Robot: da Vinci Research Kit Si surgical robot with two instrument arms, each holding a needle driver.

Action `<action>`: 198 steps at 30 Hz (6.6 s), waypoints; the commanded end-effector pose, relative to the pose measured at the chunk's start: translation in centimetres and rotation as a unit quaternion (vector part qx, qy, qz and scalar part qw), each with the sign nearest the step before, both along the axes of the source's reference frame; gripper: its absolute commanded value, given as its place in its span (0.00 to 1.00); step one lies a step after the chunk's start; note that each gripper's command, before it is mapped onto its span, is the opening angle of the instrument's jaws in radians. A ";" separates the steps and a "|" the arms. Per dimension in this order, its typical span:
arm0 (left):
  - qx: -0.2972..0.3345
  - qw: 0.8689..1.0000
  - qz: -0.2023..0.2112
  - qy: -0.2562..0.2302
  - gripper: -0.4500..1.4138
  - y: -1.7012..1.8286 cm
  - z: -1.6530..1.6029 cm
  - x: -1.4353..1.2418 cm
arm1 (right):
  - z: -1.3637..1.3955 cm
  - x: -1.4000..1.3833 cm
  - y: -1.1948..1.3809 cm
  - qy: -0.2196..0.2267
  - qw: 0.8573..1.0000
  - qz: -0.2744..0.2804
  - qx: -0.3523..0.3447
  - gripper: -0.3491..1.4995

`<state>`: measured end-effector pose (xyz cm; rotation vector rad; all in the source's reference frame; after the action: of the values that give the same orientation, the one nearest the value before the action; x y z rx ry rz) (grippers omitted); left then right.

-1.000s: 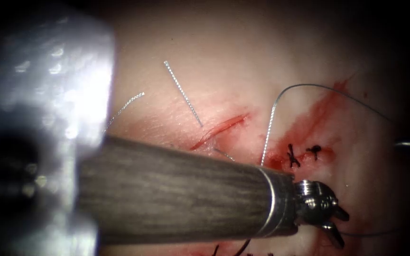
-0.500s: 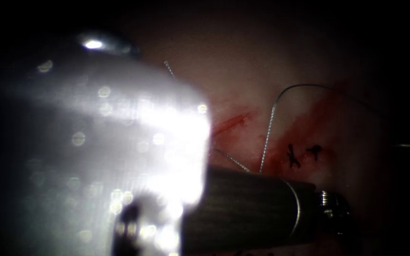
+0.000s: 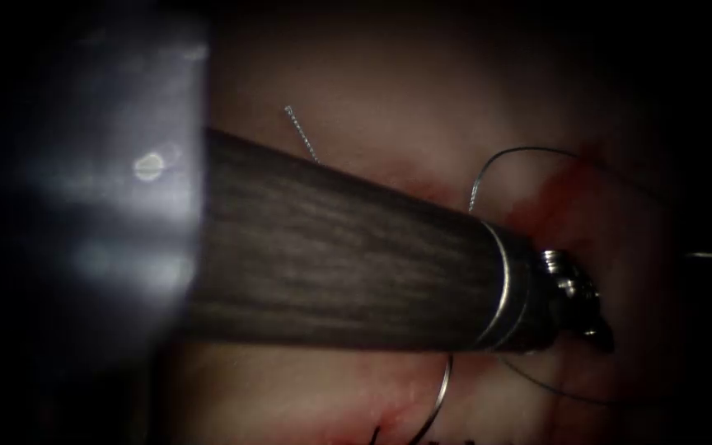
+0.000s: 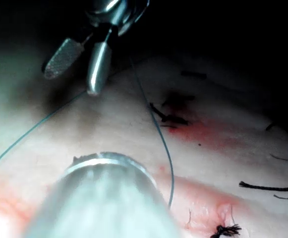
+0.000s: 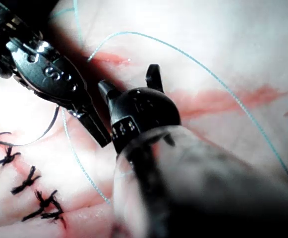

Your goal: Wound Closure

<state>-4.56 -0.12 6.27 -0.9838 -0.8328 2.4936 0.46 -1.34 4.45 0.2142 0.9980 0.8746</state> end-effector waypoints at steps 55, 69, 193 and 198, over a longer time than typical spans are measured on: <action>0.006 0.999 0.038 0.021 0.00 -0.39 0.33 -0.20 | 0.03 0.10 -0.02 0.003 1.000 0.005 0.006 0.93; 0.024 0.999 -0.040 0.005 0.00 0.01 0.10 0.19 | 0.00 0.10 -0.03 0.003 1.000 0.005 0.007 0.93; 0.241 0.870 -0.403 -0.150 0.83 0.82 -0.41 1.94 | 0.45 2.80 -0.32 0.271 0.924 0.207 0.172 0.00; 0.260 0.887 -0.358 -0.135 0.88 0.92 -0.48 2.04 | 0.56 2.86 -0.46 0.229 0.950 0.145 0.152 0.00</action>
<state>-2.44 0.81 5.72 -1.1626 -0.9432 1.4368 3.26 -1.79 4.97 0.5570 1.3385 1.2691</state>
